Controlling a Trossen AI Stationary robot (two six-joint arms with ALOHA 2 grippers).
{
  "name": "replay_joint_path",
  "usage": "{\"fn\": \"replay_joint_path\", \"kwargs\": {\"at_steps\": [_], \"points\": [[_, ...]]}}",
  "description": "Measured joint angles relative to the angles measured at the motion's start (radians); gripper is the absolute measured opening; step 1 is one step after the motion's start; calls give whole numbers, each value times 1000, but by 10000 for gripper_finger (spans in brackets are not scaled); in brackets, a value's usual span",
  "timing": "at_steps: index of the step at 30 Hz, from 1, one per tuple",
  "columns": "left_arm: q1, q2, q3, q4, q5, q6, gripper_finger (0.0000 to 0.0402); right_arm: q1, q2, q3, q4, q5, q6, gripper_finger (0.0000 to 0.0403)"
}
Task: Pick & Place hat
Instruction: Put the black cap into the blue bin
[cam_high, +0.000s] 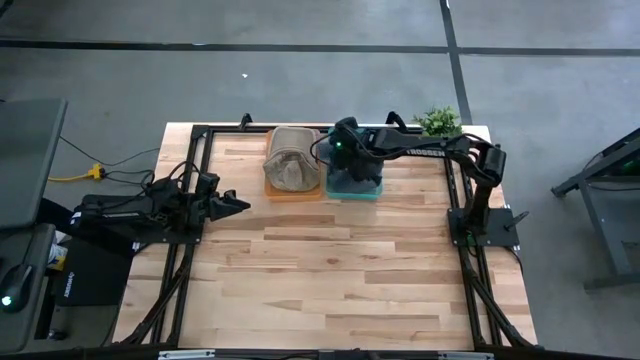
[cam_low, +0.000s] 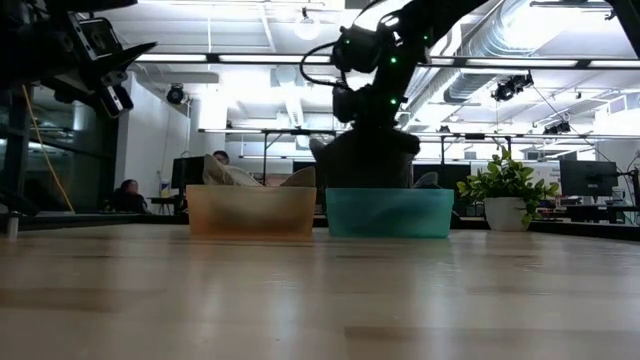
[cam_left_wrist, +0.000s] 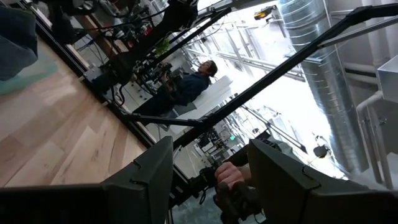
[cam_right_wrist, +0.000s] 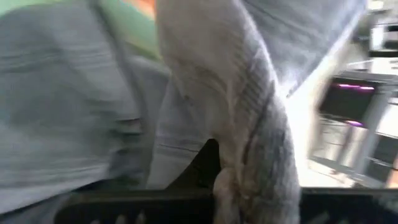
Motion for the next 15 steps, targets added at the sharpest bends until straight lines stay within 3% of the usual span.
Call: {"fn": "replay_joint_path", "kwargs": {"at_steps": [15], "points": [[0, 0, 0, -30, 0, -3, 185, 0, 0, 0, -203, -210, 151, 3]]}}
